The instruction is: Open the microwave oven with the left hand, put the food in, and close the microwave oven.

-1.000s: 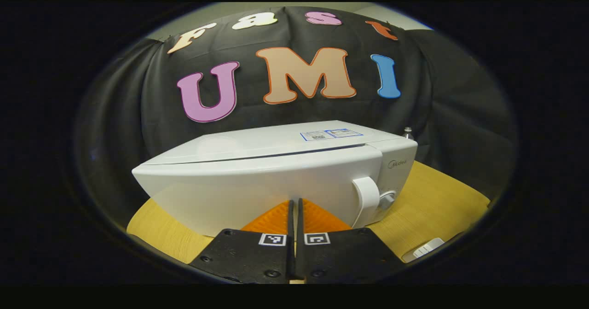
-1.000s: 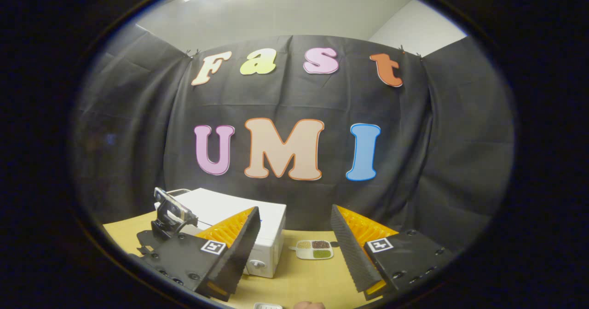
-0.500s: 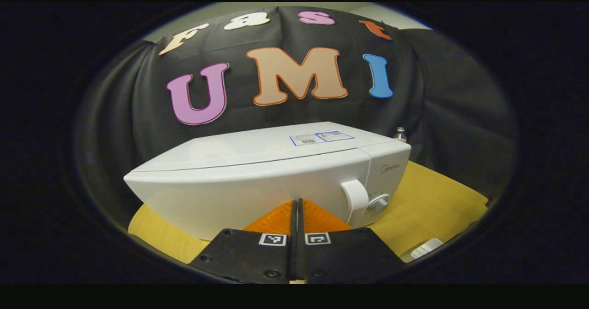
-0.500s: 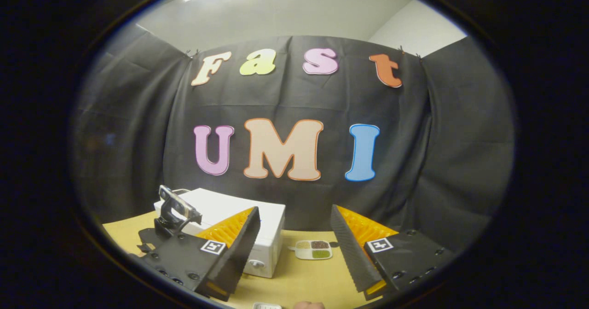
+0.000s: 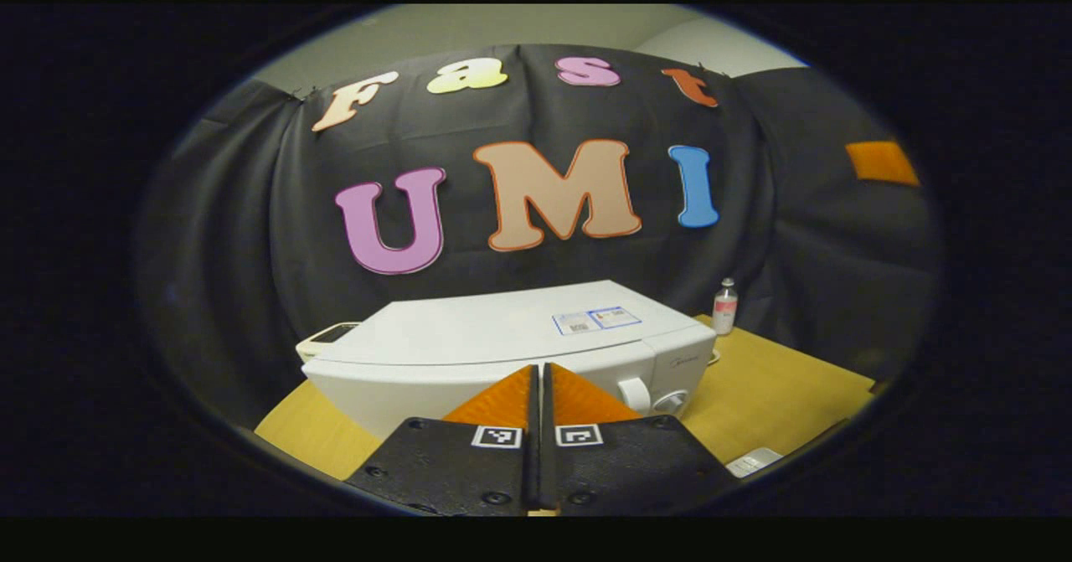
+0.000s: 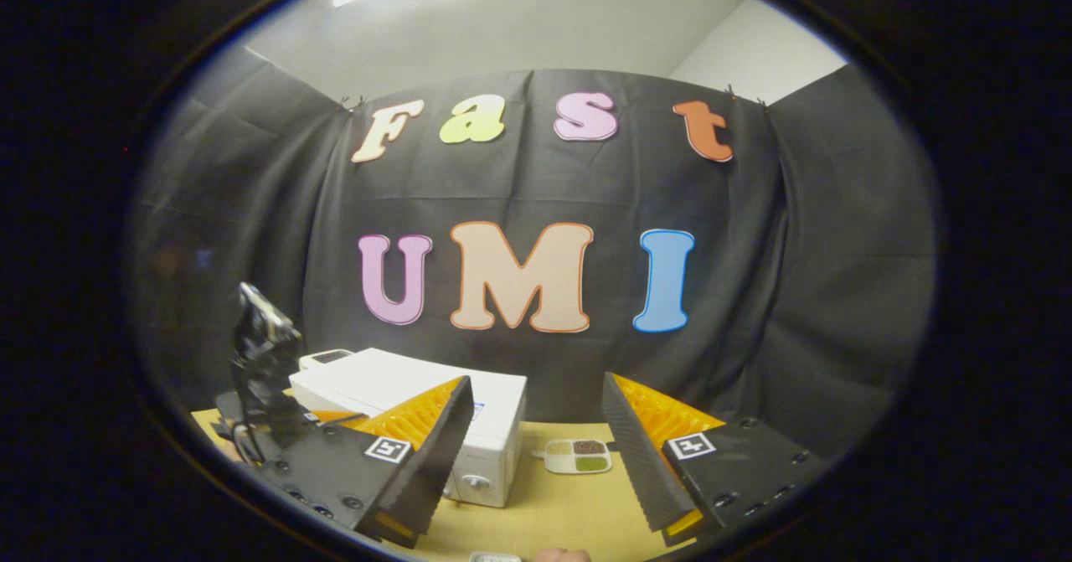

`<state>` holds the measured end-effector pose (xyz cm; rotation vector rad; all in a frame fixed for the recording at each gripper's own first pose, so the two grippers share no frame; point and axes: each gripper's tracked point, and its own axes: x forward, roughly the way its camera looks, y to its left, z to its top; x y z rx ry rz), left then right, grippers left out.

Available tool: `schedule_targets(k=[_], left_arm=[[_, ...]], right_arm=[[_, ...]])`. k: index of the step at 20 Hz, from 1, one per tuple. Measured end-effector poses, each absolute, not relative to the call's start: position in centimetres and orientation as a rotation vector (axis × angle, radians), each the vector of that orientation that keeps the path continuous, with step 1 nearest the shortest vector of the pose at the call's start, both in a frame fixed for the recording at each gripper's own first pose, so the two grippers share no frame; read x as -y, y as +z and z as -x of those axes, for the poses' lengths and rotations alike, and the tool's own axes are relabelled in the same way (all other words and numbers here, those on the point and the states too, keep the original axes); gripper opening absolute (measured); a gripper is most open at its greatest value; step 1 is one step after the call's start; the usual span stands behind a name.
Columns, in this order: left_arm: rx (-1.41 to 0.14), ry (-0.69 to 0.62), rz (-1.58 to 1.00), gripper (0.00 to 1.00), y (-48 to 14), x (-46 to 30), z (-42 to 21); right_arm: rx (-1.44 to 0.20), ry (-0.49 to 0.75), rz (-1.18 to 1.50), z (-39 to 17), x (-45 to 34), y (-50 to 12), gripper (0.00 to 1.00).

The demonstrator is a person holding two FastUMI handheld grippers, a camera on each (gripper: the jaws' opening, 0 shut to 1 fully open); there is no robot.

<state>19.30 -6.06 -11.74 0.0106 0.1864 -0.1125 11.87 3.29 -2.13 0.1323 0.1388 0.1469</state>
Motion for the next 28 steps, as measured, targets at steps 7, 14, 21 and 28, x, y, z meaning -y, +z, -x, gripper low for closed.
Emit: schedule_targets(k=[7,14,21,28], left_arm=[[-0.082,-0.082,0.067,0.14,-2.9,2.6,-14.5],[-0.053,-0.020,0.081,0.97,0.5,-0.9,-11.2],[-0.043,0.027,0.083,0.99,2.5,-3.8,-8.2],[-0.061,0.018,0.118,0.96,2.0,-3.8,-6.9]], right_arm=[[-0.102,0.187,-0.126,-11.0,-4.9,-0.8,0.92],[-0.075,0.217,-0.164,-10.3,-6.2,0.9,0.92],[-0.053,0.238,-0.122,-9.0,-7.1,1.7,0.92],[-0.058,0.238,-0.116,-8.1,-7.5,1.3,0.96]])
